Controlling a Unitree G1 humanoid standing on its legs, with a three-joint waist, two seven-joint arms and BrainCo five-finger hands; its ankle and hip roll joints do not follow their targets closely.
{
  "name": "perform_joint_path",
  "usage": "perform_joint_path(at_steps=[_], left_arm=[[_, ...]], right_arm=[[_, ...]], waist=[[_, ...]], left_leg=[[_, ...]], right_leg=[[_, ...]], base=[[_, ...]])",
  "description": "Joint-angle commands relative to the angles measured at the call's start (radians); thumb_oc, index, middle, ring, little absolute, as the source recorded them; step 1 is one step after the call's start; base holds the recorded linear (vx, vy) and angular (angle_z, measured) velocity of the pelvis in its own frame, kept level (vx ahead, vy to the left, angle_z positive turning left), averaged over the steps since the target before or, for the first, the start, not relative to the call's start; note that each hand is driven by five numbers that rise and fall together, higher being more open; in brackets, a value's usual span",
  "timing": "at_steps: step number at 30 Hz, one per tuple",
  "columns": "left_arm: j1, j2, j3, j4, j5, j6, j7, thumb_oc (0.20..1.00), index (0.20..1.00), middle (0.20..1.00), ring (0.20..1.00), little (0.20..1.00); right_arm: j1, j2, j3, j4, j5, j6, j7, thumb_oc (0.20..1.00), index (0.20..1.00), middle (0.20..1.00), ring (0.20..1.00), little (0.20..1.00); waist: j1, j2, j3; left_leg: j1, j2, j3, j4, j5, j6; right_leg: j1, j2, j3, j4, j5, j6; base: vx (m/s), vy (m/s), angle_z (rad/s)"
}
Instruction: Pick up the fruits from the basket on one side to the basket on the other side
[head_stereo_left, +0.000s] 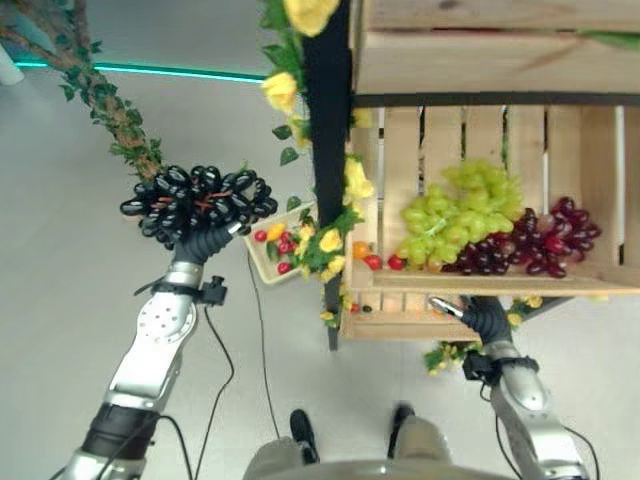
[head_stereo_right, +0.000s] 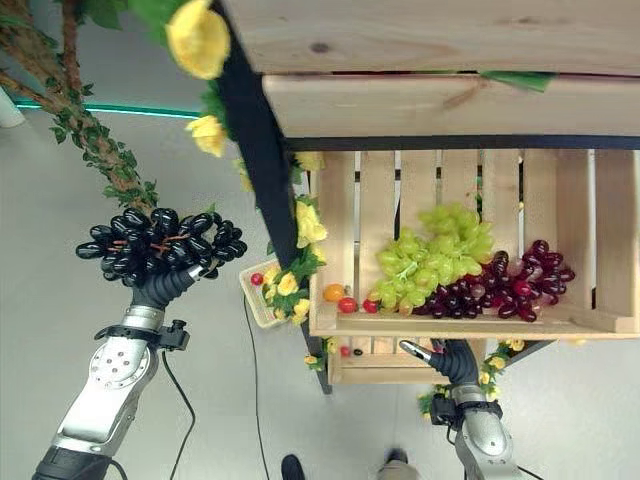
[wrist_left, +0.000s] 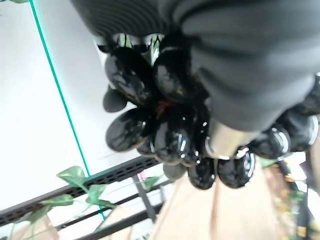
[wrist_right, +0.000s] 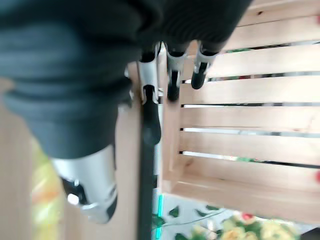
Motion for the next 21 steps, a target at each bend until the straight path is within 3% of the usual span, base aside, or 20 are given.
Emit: perform_joint_path(at_steps=[1,12,17,20,21], left_arm=[[-0.035,0.010,0.036,-0.100,0.020,-0.081,-0.010,0.200,0.200,0.200,0.200,0.200],[0.036,-0.011,0.047,-0.114,-0.019,-0.057,-0.033,0.200,0.200,0.200,0.200,0.200],[0.020,-0.006,0.034,-0.106,-0.021,-0.058,-0.030,0.200,0.200,0.200,0.200,0.200],[0.011,0.004,0.040,-0.092,-0.011,-0.060,-0.020,0.200,0.200,0.200,0.200,0.200],[0.006,0.010,0.046,-0.090,-0.013,-0.061,-0.009,0.200,0.200,0.200,0.200,0.200]], right_arm=[[-0.152,-0.019,-0.076,-0.076,0.010,-0.091,0.004,1.000,1.000,1.000,1.000,1.000],[-0.120,-0.022,-0.098,-0.062,0.009,-0.061,0.018,1.000,1.000,1.000,1.000,1.000],[-0.107,-0.015,-0.115,-0.067,-0.001,-0.066,0.012,1.000,1.000,1.000,1.000,1.000],[-0.126,-0.009,-0.120,-0.057,-0.020,-0.071,-0.004,1.000,1.000,1.000,1.000,1.000],[-0.144,-0.004,-0.111,-0.058,-0.022,-0.074,-0.011,1.000,1.000,1.000,1.000,1.000]], waist=[[0.031,-0.004,-0.090],[0.038,-0.001,-0.127],[0.028,-0.012,-0.116],[0.019,-0.016,-0.085],[0.031,-0.010,-0.073]], left_leg=[[-0.039,0.039,-0.069,0.020,-0.016,-0.023],[-0.020,0.042,-0.098,0.025,-0.028,-0.037],[-0.034,0.022,-0.090,0.033,-0.046,-0.019],[-0.053,0.010,-0.056,0.027,-0.046,-0.006],[-0.069,0.022,-0.041,0.038,-0.038,-0.001]], right_leg=[[0.085,0.014,-0.055,-0.024,-0.089,0.047],[0.197,0.035,-0.118,-0.095,-0.104,0.030],[0.176,0.015,-0.111,-0.087,-0.082,0.047],[0.111,-0.005,-0.076,-0.074,-0.032,0.077],[0.093,-0.001,-0.089,-0.018,-0.056,0.075]], base=[[0.21,-0.172,0.09],[0.09,-0.021,0.10],[-0.02,0.107,0.08],[-0.16,0.131,-0.09],[-0.31,0.145,-0.27]])
